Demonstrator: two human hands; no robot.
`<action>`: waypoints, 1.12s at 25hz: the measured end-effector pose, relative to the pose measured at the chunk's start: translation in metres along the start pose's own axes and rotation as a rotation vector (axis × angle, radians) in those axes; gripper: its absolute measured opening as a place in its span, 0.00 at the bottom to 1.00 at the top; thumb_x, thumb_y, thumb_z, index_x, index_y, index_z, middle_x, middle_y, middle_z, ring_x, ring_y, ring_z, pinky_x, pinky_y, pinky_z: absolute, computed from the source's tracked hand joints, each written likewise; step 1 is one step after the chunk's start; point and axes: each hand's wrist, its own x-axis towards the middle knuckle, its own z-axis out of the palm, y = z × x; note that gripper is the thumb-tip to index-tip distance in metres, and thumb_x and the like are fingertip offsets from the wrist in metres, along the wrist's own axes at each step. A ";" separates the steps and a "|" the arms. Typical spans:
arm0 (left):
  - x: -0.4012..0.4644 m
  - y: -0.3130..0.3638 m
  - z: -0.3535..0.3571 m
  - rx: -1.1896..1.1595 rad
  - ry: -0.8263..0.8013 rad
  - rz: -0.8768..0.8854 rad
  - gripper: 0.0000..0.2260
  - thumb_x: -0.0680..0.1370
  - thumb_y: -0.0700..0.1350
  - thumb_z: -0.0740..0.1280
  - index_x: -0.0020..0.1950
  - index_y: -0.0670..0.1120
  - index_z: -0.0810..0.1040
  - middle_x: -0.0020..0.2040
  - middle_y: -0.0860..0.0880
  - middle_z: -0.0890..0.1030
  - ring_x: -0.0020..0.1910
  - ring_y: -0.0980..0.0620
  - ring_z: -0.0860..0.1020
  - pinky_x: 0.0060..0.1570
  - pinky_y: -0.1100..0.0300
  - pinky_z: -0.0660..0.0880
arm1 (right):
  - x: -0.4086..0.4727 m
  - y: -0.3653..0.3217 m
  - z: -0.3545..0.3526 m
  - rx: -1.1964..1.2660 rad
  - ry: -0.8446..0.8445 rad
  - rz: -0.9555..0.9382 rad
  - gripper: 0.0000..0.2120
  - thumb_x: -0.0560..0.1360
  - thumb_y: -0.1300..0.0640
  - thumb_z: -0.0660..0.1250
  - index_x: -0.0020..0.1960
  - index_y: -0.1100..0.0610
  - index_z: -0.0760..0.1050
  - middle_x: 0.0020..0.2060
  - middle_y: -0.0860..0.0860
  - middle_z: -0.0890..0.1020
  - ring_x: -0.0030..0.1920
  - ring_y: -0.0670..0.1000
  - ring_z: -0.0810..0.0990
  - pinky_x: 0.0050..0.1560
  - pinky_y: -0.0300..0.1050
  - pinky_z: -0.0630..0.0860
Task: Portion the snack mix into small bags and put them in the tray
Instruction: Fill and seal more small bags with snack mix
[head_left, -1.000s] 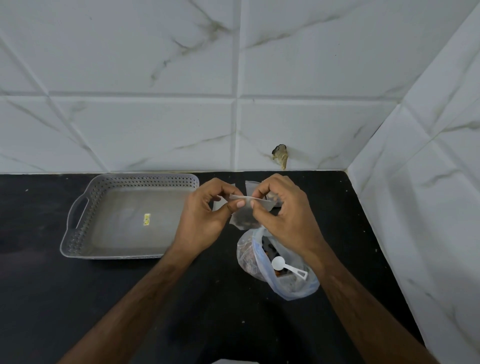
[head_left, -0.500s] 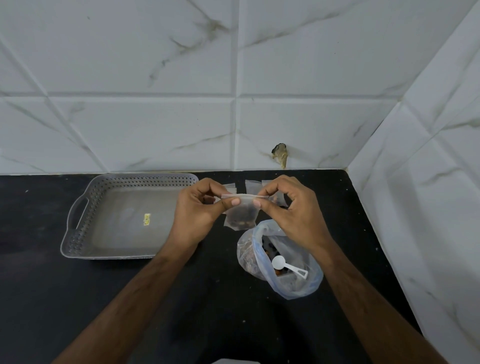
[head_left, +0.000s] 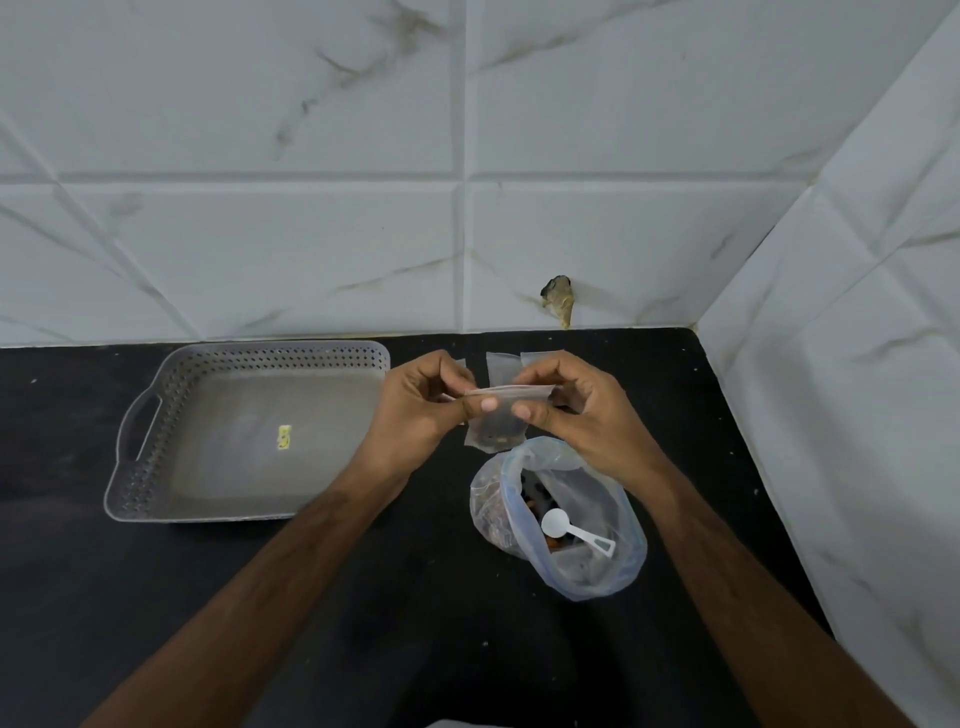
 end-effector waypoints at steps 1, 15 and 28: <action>0.005 -0.004 0.005 0.009 0.003 -0.003 0.12 0.67 0.39 0.80 0.39 0.41 0.78 0.38 0.47 0.80 0.38 0.54 0.79 0.41 0.60 0.79 | 0.004 0.005 -0.002 0.009 -0.024 0.006 0.07 0.76 0.58 0.72 0.54 0.56 0.81 0.47 0.48 0.83 0.51 0.50 0.83 0.53 0.48 0.81; 0.055 -0.096 -0.021 0.673 -0.024 -0.324 0.04 0.82 0.41 0.67 0.55 0.49 0.79 0.57 0.54 0.80 0.53 0.61 0.79 0.56 0.61 0.77 | 0.070 0.139 -0.056 -0.269 -0.067 0.484 0.04 0.79 0.59 0.68 0.51 0.53 0.81 0.49 0.48 0.83 0.51 0.47 0.82 0.51 0.46 0.81; 0.070 -0.145 -0.038 1.064 -0.067 -0.607 0.41 0.74 0.44 0.76 0.80 0.43 0.55 0.80 0.40 0.55 0.78 0.40 0.59 0.78 0.43 0.60 | 0.112 0.146 -0.010 -0.345 -0.110 0.389 0.10 0.77 0.64 0.69 0.57 0.56 0.80 0.52 0.49 0.83 0.52 0.44 0.81 0.54 0.43 0.80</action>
